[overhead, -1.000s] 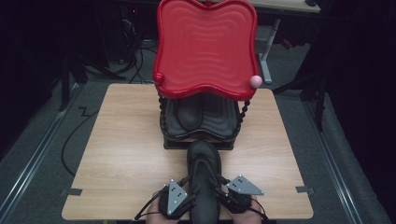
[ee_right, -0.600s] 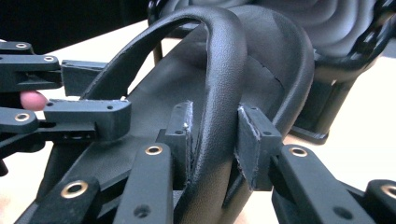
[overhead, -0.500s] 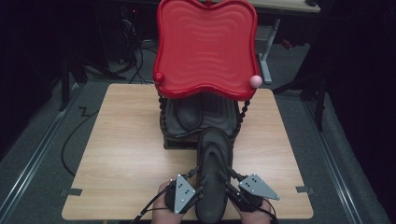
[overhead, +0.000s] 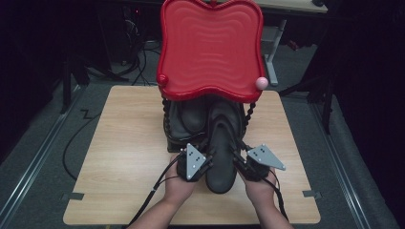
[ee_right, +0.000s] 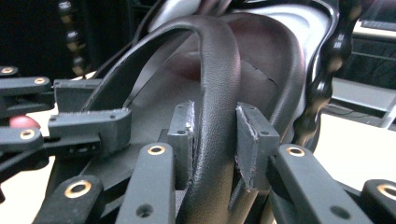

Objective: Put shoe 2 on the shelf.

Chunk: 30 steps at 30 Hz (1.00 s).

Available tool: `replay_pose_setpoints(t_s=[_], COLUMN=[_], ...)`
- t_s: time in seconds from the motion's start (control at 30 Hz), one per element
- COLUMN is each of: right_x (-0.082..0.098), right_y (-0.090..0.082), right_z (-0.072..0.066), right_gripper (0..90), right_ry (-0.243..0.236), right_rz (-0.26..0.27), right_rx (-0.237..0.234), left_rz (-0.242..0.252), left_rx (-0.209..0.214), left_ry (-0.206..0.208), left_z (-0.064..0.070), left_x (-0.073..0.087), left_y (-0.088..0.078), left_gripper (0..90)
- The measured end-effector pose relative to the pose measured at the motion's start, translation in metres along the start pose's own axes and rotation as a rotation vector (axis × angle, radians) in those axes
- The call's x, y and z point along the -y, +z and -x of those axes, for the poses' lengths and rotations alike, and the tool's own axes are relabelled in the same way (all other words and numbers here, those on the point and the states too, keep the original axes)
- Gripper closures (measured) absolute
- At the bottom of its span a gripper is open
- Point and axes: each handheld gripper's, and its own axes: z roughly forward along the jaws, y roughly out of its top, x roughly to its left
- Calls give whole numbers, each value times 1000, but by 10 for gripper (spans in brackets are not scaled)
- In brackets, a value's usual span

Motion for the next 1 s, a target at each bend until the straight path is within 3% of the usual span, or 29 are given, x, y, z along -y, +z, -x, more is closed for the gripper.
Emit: replay_pose_setpoints(t_s=[0.1, 0.2, 0.3, 0.43, 0.57, 0.63, 0.7, 0.8, 0.9, 1.0], right_x=[-6, -9, -10, -5, -2, -2, -1, 3, 17, 32], right_y=[14, 24, 35, 49, 52, 49, 42, 18, -11, -31], right_z=[6, 10, 15, 18, 22, 23, 23, 22, 15, 2], right_gripper=[699, 699, 704, 709, 652, 584, 544, 527, 595, 751], right_ry=[0, 5, 9, 4, 12, 13, 12, 29, 49, 44], right_rz=[12, 31, 56, 46, 34, 37, 50, 75, 68, 15], right_rx=[26, 37, 58, 92, 93, 88, 95, 93, 56, 24], left_rz=[-7, -2, 0, -3, 11, 12, 9, 5, 4, 1], left_rx=[-25, -47, -69, -96, -94, -102, -102, -108, -113, -117], left_ry=[22, 14, -5, -11, -18, 4, -1, -8, -12, -14], left_z=[-8, -12, -13, -13, -10, -8, -8, -8, -7, -7], left_x=[-3, -2, 0, 2, 0, -1, -1, -1, 0, 0], left_y=[20, 29, 36, 43, 44, 45, 45, 45, 45, 45], left_gripper=[615, 622, 618, 620, 638, 652, 650, 652, 653, 653])
